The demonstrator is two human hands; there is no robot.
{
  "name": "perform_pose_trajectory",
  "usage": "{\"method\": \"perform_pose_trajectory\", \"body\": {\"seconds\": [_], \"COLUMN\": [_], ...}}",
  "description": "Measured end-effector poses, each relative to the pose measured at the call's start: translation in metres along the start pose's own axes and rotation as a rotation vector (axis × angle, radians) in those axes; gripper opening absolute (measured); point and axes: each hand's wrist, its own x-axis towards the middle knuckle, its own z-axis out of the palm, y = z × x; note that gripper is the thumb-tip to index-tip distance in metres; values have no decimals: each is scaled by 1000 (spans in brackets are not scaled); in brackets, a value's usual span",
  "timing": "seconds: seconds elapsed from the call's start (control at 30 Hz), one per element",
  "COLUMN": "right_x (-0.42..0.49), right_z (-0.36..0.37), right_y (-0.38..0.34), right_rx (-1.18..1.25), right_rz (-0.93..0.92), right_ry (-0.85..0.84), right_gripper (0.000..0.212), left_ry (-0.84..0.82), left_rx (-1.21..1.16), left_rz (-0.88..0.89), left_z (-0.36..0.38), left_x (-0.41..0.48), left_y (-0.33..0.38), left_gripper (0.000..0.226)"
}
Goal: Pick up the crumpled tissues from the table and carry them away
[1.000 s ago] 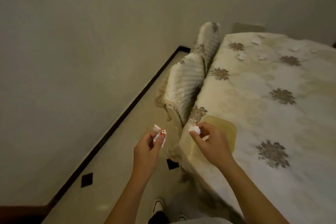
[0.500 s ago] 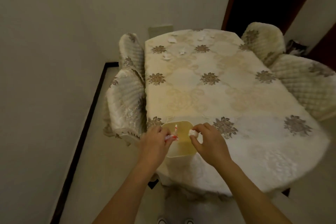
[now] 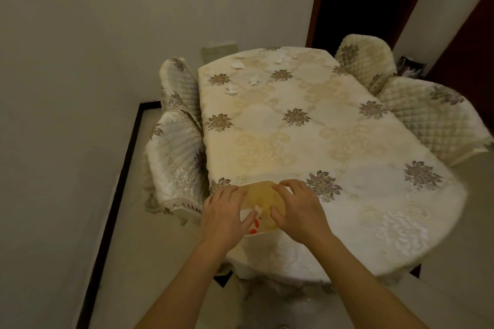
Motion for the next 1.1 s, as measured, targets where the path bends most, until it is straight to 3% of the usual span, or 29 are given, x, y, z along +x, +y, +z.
{"method": "perform_pose_trajectory", "body": {"seconds": [0.4,0.83,1.1], "right_x": [41,63,73], "right_z": [-18,13,36], "right_y": [-39,-157,-208], "right_rx": [-45,90,132], "right_rz": [-198,-608,-711], "right_ry": [59,-2,-26], "right_gripper": [46,48,44], "left_ry": [208,337,320], "left_rx": [98,276,309], "left_rz": [-123,-537,-698], "left_z": [-58,-126,-134], "left_x": [-13,-110,-147], "left_y": [-31,-94,-127], "left_gripper": [47,54,54]}}
